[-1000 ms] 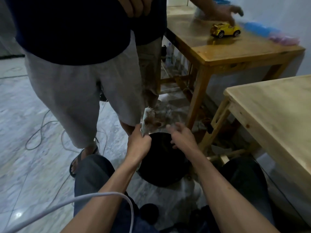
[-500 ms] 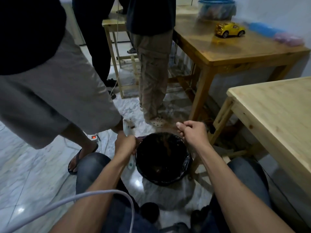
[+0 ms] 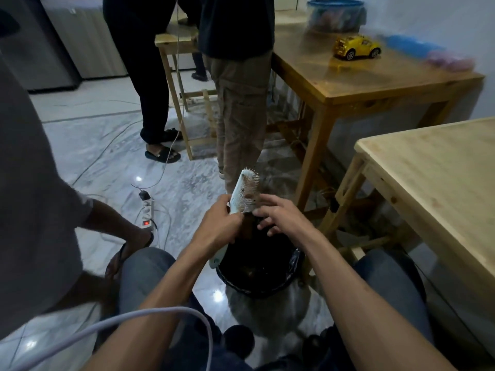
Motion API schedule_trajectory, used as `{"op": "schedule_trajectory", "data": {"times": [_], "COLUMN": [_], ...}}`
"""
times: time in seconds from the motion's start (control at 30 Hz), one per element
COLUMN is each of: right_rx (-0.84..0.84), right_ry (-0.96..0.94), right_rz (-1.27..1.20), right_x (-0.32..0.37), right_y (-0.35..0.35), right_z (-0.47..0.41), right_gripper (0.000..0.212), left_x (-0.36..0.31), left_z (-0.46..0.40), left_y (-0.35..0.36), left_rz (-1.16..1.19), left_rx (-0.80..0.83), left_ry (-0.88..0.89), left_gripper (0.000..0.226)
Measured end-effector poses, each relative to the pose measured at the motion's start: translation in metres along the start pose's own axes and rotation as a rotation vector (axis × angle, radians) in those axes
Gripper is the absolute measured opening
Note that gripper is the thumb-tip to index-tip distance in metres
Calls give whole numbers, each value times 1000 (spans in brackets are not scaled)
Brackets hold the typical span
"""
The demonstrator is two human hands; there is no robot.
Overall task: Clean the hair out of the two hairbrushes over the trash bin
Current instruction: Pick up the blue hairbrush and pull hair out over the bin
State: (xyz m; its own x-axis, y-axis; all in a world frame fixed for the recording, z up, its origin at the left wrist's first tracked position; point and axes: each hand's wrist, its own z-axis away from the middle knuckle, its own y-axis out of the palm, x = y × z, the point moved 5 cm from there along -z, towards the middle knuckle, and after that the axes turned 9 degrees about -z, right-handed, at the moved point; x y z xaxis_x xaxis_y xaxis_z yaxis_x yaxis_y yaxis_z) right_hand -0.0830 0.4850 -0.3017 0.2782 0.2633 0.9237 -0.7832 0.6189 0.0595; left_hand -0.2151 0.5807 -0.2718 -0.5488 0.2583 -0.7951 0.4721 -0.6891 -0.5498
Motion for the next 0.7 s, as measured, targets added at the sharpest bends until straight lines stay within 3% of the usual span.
{"op": "schedule_trajectory", "data": {"times": [0.1,0.2,0.33,0.5,0.53,0.6,0.7], "right_rx": [38,-36,-269,-346,-309,-237,-201], "right_ry": [-40,-92,-104,-68,-49,-10,-16], "right_rz": [25,86,235,286,313,324,98], "right_x": [-4,-4,-9,-13,-11,-9,-4], "right_y": [0,-6,-29,-37,-33,-27,-21], "right_z": [-2,0,1,3,4,3,0], "right_gripper": [39,15,16,12,13,36,56], "left_x": [-7,-3,18,9,7,6,6], "left_z": [3,-2,-17,-13,-11,-10,-8], "left_y": [-1,-3,-20,-13,-11,-7,-3], "left_rz": [25,120,388,220,168,76,-28], "left_rx": [57,36,-150,-116,-121,-121,-99], "left_ry": [78,61,-127,-24,-4,12,32], "left_gripper": [49,38,31,39,40,38,26]}}
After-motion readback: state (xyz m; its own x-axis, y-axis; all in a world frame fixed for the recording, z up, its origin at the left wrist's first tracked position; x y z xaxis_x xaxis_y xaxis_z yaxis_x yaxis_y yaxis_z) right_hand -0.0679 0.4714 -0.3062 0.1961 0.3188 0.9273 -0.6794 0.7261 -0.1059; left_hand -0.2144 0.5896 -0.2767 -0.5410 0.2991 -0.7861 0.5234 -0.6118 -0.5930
